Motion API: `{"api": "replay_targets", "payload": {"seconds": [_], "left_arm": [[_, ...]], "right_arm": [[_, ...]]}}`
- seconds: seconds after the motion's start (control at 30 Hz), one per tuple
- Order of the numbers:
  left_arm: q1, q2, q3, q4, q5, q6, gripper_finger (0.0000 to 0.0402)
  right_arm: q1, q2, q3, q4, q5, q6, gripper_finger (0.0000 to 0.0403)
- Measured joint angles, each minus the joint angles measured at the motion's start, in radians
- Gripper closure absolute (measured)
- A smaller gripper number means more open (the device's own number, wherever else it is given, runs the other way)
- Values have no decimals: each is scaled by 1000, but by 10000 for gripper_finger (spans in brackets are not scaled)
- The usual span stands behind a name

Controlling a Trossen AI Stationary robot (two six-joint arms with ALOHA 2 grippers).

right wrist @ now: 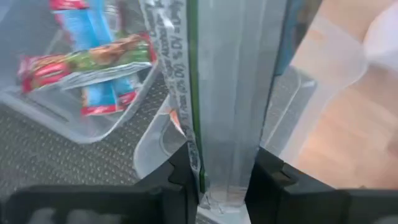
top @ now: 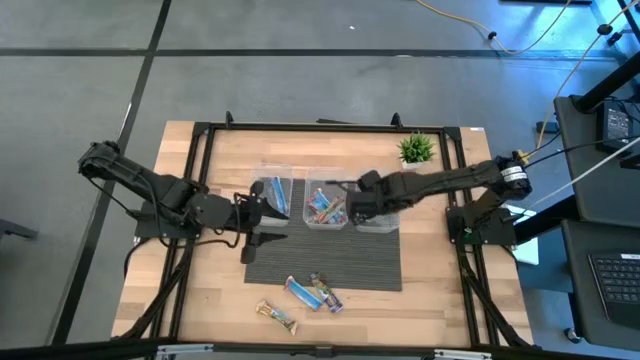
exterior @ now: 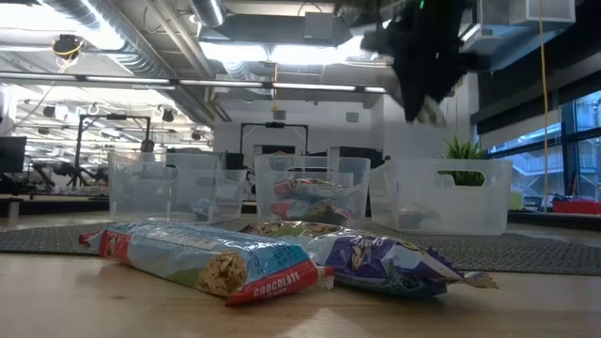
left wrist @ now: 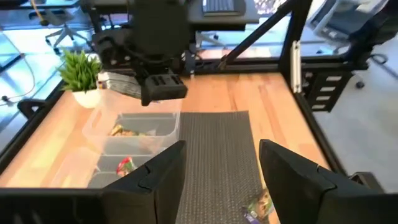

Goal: Pick and place Granola Bars by type
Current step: Put the yellow granola bar into the right transparent bin

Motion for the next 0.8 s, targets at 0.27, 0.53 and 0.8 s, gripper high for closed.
{"api": "replay_targets", "payload": {"seconds": [0.27, 0.53, 0.8], "left_arm": [[0, 86, 0, 0, -15, -7, 207], [0, 184, 0, 1, -10, -24, 204], [-1, 268, 0, 9, 21, -93, 204]], "right_arm": [[-133, -1, -207, 193, -163, -62, 303], [-171, -1, -290, 238, -187, -85, 303], [-189, -1, -296, 255, -187, -228, 294]]}}
